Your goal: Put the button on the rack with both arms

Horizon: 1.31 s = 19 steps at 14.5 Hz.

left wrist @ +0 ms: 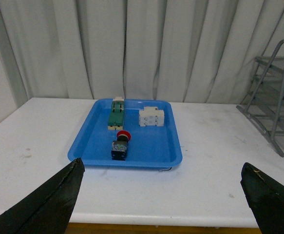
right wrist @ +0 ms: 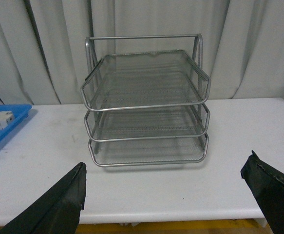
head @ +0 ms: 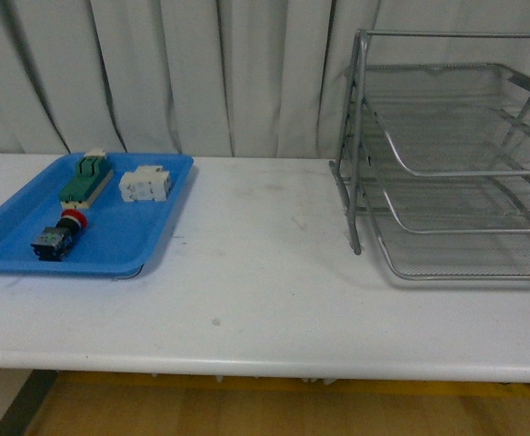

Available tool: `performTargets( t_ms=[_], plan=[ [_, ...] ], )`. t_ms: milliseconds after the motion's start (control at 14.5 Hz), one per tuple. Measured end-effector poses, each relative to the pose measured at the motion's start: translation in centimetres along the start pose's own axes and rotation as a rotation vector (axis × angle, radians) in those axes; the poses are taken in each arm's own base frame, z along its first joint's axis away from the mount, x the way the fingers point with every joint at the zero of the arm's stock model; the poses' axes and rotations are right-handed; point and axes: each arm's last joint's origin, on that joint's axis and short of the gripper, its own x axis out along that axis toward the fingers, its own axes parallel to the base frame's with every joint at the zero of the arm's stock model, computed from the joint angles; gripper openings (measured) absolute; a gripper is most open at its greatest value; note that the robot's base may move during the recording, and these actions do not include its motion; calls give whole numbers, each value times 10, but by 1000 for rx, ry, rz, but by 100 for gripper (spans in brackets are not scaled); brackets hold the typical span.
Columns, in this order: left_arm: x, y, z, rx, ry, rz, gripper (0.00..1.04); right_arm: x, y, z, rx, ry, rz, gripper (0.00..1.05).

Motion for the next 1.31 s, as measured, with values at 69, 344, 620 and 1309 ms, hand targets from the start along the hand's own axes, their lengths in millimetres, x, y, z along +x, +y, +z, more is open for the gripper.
performTargets(
  t_ms=[69, 344, 620, 1309],
  plan=[
    [0, 0, 0, 0, 0, 0, 98, 0, 0, 0, 0, 0, 0, 98],
    [0, 0, 0, 0, 0, 0, 98, 44, -16, 38, 248, 165, 54, 98],
    [0, 0, 0, 0, 0, 0, 98, 168, -35, 67, 362, 113, -75, 98],
    [0, 0, 0, 0, 0, 0, 98, 223, -39, -13, 1403, -48, -3, 98]
  ],
)
